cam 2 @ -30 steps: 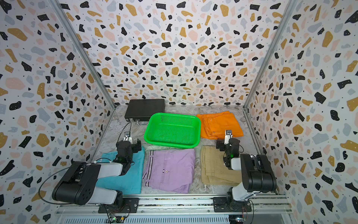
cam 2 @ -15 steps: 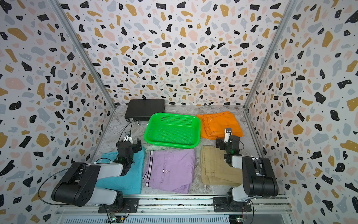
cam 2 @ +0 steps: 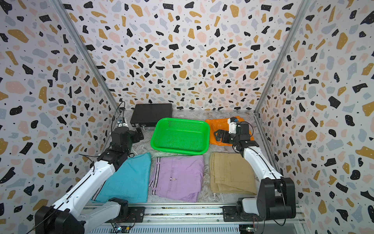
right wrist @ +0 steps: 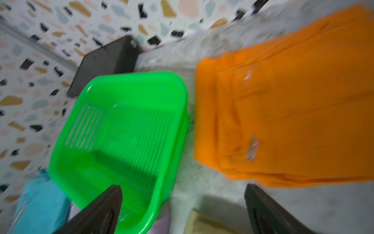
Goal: Put the folded long pants in the basket
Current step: Pick up the long pant at the center of the board.
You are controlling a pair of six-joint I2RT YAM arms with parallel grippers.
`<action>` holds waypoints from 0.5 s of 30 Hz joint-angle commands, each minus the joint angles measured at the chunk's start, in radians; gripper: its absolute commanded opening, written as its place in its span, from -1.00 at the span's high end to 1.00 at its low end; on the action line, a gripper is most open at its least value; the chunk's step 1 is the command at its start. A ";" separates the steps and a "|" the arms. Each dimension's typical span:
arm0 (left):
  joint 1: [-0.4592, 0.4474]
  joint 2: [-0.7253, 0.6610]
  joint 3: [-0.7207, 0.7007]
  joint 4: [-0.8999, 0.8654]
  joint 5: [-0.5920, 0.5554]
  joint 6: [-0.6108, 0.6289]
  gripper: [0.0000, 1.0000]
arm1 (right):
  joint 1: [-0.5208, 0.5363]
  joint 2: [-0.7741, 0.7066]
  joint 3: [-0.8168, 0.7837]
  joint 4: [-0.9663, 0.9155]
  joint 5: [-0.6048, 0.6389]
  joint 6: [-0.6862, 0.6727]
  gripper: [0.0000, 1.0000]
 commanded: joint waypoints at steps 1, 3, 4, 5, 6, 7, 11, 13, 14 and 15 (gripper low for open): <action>-0.001 -0.038 -0.036 -0.205 0.367 -0.170 -1.00 | 0.113 -0.018 -0.016 -0.241 -0.155 0.033 -0.95; -0.001 -0.043 -0.073 -0.203 0.531 -0.235 -1.00 | 0.153 -0.001 -0.025 -0.280 -0.215 0.042 -0.90; -0.002 -0.044 -0.091 -0.199 0.571 -0.257 -1.00 | 0.160 0.003 -0.028 -0.296 -0.232 0.042 -0.89; -0.003 -0.046 -0.112 -0.193 0.601 -0.281 -1.00 | 0.165 0.007 -0.029 -0.324 -0.232 0.040 -0.88; -0.004 -0.048 -0.129 -0.190 0.620 -0.294 -1.00 | 0.165 0.012 -0.029 -0.344 -0.234 0.035 -0.87; -0.006 -0.051 -0.142 -0.189 0.631 -0.299 -1.00 | 0.165 0.017 -0.029 -0.359 -0.241 0.025 -0.86; -0.007 -0.053 -0.174 -0.190 0.673 -0.305 -1.00 | 0.174 0.085 -0.023 -0.448 -0.278 -0.028 -0.80; -0.008 -0.036 -0.176 -0.193 0.711 -0.315 -1.00 | 0.181 0.129 -0.034 -0.479 -0.297 -0.065 -0.80; -0.010 -0.027 -0.176 -0.193 0.734 -0.323 -1.00 | 0.186 0.151 -0.042 -0.485 -0.307 -0.081 -0.78; -0.017 -0.018 -0.176 -0.194 0.753 -0.329 -1.00 | 0.194 0.171 -0.048 -0.485 -0.314 -0.087 -0.77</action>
